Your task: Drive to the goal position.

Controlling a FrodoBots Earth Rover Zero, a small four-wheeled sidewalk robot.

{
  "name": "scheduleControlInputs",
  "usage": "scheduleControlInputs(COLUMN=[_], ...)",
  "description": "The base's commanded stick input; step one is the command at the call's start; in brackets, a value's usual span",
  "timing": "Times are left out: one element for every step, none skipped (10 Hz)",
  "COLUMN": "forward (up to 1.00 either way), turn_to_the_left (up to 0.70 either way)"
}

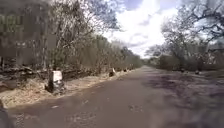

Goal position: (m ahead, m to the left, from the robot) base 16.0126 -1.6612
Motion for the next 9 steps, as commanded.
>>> scheduleControlInputs(forward=[0.70, 0.70, 0.70, 0.70, 0.70, 0.70, 0.70, 0.70, 0.70], turn_to_the_left=[0.00, 0.00, 0.00, 0.00, -0.05, -0.22, -0.24, -0.12, 0.00])
